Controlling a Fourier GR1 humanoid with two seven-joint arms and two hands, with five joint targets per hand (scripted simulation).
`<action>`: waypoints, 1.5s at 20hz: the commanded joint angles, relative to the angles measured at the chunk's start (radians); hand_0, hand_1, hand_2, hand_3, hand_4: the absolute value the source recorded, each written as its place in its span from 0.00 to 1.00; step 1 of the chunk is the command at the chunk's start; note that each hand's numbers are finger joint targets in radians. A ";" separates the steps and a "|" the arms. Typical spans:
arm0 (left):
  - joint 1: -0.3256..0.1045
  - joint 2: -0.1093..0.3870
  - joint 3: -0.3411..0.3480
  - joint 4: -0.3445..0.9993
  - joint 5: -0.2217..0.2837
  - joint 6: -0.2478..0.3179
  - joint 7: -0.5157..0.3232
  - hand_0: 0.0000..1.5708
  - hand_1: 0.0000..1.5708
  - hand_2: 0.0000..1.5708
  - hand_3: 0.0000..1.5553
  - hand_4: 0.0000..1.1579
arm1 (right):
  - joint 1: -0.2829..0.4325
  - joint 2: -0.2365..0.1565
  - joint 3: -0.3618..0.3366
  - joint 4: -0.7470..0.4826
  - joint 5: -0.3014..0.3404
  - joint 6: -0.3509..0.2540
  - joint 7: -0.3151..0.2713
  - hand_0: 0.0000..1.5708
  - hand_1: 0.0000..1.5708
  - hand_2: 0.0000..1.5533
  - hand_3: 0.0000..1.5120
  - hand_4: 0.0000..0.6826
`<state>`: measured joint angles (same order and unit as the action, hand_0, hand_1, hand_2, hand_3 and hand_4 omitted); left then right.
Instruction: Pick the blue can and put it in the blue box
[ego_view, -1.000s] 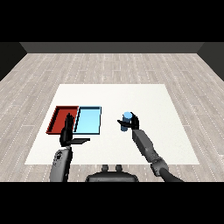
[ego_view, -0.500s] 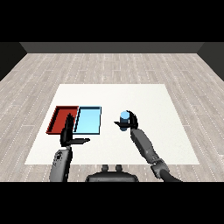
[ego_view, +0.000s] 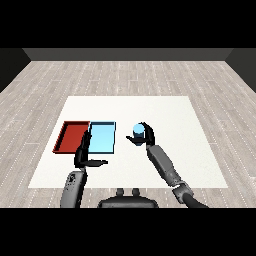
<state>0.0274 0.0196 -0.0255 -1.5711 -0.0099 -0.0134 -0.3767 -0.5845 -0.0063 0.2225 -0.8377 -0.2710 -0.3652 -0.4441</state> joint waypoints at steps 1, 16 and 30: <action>-0.003 -0.019 -0.062 0.011 -0.025 0.006 0.002 0.00 0.00 0.00 0.00 0.00 | -0.034 0.006 0.060 -0.092 0.007 -0.050 0.065 0.92 0.92 0.95 0.91 0.79; -0.169 -0.019 -0.185 0.045 0.058 0.143 0.116 0.00 0.00 0.00 0.00 0.00 | 0.174 -0.078 -0.051 -0.329 0.082 0.172 0.069 0.93 0.93 0.94 0.91 0.83; -0.272 -0.020 -0.291 0.224 0.115 0.192 0.025 0.00 0.00 0.00 0.00 0.00 | 0.107 0.005 -0.007 -0.370 0.143 0.116 0.168 0.92 0.92 0.94 0.92 0.82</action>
<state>-0.1984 0.0007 -0.2997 -1.4105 0.1017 0.1571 -0.3297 -0.4233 -0.0289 0.1995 -1.2812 -0.1041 -0.2308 -0.2405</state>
